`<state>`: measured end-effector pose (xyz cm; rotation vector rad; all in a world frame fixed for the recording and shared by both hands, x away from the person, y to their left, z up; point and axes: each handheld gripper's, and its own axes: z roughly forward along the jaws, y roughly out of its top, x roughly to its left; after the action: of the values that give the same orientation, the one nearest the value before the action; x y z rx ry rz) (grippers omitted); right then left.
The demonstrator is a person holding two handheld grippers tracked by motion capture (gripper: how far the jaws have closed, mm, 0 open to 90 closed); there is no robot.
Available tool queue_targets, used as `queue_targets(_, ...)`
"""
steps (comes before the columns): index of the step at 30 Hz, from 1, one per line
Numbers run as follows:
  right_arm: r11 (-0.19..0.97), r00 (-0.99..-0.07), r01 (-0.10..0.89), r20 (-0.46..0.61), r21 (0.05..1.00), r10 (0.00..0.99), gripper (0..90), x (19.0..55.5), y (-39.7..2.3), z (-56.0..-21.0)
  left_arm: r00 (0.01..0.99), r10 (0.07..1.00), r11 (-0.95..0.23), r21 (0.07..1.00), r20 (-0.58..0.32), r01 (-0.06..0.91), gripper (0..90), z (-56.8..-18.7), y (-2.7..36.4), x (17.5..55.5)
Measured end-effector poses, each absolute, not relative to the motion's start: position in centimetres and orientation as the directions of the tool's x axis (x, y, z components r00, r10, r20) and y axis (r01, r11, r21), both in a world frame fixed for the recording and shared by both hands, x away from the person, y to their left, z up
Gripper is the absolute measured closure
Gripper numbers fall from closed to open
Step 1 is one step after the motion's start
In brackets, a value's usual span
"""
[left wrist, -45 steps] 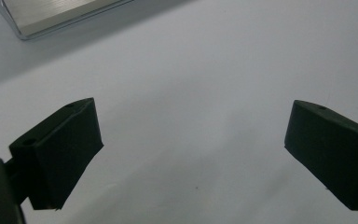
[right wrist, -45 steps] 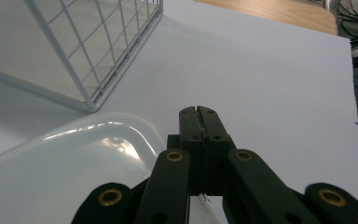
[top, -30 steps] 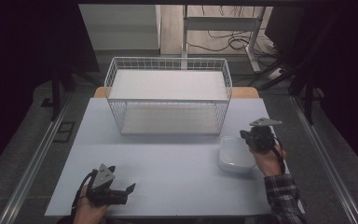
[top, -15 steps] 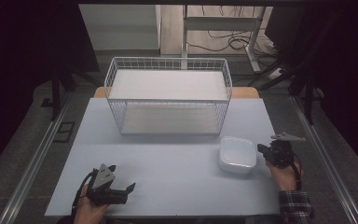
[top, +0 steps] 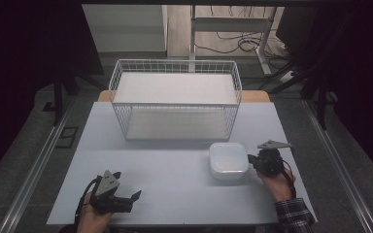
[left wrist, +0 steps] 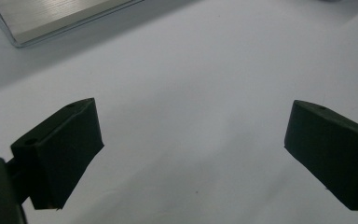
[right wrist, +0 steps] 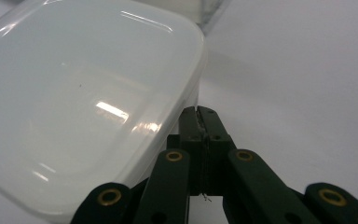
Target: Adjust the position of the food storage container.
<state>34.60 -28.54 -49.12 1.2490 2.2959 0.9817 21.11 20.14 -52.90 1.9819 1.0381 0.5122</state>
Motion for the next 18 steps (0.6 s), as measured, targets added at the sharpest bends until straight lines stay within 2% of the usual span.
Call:
queue_targets(8, 0.420, -0.645, 0.559, 0.057, 0.715, 0.762, 88.7, 33.6, -24.0, -49.3, 0.588, 0.809, -0.326, 0.810, -0.028, 0.487, 3.7, -53.0, 20.0, 21.2)
queue_targets(18, 0.438, -0.699, 0.517, 0.067, 0.735, 0.712, 88.4, 33.3, -19.0, -49.4, 0.602, 0.798, -0.330, 0.812, -0.031, 0.481, 3.3, -53.1, 19.9, 21.2)
